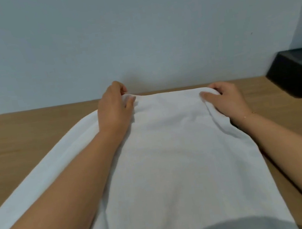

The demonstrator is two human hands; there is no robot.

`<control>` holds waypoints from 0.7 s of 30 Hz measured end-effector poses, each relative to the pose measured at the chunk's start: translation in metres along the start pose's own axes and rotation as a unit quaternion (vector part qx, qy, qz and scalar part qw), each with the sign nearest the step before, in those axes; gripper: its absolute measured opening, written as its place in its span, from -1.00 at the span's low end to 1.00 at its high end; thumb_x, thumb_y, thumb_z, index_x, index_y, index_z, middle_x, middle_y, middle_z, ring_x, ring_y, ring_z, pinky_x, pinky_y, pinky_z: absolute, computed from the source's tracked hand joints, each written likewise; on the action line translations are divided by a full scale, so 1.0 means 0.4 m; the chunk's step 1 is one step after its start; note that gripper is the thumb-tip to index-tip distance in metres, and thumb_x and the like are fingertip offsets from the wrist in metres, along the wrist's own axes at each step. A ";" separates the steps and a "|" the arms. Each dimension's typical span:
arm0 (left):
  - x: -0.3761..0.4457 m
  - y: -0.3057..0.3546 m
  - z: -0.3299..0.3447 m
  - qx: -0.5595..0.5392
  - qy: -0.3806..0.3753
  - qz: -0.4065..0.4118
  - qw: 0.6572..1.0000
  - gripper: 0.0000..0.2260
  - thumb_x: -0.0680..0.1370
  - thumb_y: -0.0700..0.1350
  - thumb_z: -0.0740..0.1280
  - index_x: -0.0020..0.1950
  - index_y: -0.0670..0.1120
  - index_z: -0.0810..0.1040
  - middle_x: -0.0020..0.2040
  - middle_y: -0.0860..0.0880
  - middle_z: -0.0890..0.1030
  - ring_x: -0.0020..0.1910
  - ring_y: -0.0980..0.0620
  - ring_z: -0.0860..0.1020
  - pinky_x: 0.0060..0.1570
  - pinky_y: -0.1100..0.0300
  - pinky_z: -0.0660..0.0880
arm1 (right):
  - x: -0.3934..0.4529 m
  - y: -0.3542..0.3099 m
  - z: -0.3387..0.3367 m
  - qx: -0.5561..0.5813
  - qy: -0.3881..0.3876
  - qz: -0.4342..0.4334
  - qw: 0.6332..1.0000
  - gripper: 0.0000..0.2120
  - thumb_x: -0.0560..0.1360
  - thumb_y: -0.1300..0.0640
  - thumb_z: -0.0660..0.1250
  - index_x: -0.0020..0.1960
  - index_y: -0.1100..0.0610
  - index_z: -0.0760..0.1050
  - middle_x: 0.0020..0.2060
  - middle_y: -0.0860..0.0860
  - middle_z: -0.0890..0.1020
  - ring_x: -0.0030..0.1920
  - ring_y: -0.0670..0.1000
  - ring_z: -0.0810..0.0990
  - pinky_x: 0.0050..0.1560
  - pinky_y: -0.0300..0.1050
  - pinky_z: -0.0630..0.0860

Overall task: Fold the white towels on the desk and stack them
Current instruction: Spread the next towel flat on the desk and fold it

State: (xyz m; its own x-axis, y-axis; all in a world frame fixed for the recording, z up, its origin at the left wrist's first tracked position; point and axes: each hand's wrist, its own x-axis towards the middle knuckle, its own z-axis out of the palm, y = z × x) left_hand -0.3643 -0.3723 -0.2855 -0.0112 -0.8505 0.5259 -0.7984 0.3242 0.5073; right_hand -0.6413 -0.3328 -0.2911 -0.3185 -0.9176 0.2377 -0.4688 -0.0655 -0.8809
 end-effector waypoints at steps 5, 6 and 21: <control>-0.086 0.113 -0.087 0.107 -0.083 0.069 0.988 -0.71 0.55 -0.02 0.36 0.25 -0.03 0.48 0.25 -0.02 0.47 0.25 -0.08 0.42 0.20 0.08 0.23 | -0.001 0.002 -0.016 0.089 -0.005 0.041 0.995 -0.87 0.46 0.27 0.44 -0.02 0.29 0.56 -0.19 0.14 0.59 -0.34 -0.10 0.50 -0.35 -0.32 0.42; -0.120 0.138 -0.106 0.114 -0.123 0.081 0.982 -0.70 0.56 0.03 0.34 0.27 -0.01 0.48 0.30 -0.01 0.45 0.28 -0.06 0.41 0.21 0.08 0.25 | -0.003 0.002 -0.020 0.093 -0.007 0.046 0.995 -0.80 0.46 0.27 0.45 0.04 0.33 0.56 -0.18 0.13 0.58 -0.31 -0.08 0.49 -0.33 -0.31 0.43; -0.477 0.273 -0.125 0.188 -0.341 0.079 0.918 -0.48 0.63 0.25 -0.18 0.59 0.22 -0.17 0.60 0.10 -0.23 0.57 0.04 -0.28 0.51 -0.12 -0.28 | -0.447 -0.091 -0.145 -0.325 -0.222 -0.114 0.912 -0.50 0.68 -0.01 -0.05 0.58 0.14 0.03 0.58 0.06 0.00 0.56 0.02 -0.04 0.52 -0.12 -0.13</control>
State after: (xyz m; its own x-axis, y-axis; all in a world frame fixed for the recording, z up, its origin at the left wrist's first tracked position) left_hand -0.4192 -0.1541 -0.2963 -0.4159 -0.9085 -0.0418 -0.9044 0.4083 0.1239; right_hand -0.6152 -0.1435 -0.2779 0.1465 -0.9869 0.0676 -0.9163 -0.1612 -0.3666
